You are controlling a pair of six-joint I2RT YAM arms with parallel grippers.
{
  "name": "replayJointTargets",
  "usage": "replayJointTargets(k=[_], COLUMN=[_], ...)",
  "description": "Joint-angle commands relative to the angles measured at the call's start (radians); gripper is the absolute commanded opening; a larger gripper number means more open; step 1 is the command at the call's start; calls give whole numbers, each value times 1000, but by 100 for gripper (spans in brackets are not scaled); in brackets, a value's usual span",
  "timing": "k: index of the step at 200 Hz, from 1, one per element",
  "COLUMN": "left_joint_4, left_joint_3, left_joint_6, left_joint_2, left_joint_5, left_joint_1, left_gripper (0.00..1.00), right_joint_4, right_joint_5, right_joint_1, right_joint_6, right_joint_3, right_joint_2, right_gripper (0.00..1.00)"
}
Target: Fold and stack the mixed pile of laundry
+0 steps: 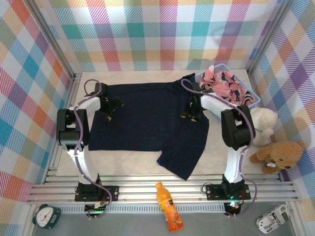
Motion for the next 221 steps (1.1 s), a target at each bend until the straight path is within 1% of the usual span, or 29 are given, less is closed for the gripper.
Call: replayJointTargets(k=[1, 26, 39, 59, 80, 99, 105, 118, 127, 139, 154, 171, 185, 200, 221], left_joint_4=[-26, -48, -57, -88, -109, -148, -171, -228, -253, -262, -292, -330, -320, -284, -231], left_joint_3=[-57, -107, -104, -57, 15, 145, 198, 312, 384, 442, 505, 553, 529, 458, 343], left_joint_6=[-34, -18, 14, 64, 95, 138, 154, 182, 198, 212, 219, 214, 187, 158, 133], left_joint_2=[-6, -11, -6, 27, 80, 166, 195, 256, 278, 283, 283, 266, 214, 135, 20], left_joint_5=[-143, -132, -125, -113, -94, -51, -34, -5, 1, -2, -17, 8, 48, 85, 124], left_joint_1=[46, 92, 99, 99, 99, 99, 99, 96, 94, 93, 96, 98, 96, 91, 78], left_gripper=[100, 100, 100, 100, 100, 100, 100, 100, 100, 100, 100, 100, 100, 100, 100], right_joint_4=[-20, -41, -68, -119, -195, -293, -317, -351, -352, -335, -299, -282, -279, -244, -228], right_joint_5=[60, 11, -15, -64, -113, -119, -117, -104, -95, -72, -46, -29, -12, -15, -41], right_joint_1=[-1, -1, 0, 2, 4, -3, -7, -17, -23, -30, -29, -30, -27, -23, 1], right_joint_6=[44, 34, 17, -18, -70, -120, -131, -144, -150, -160, -177, -175, -143, -98, -24], right_joint_3=[110, 233, 339, 535, 787, 1015, 1068, 1111, 1087, 998, 842, 629, 463, 242, 13], right_joint_2=[84, 206, 280, 400, 535, 640, 657, 651, 613, 524, 390, 220, 94, -62, -226], right_gripper=[57, 61, 63, 66, 69, 75, 77, 80, 83, 86, 90, 91, 92, 91, 88])
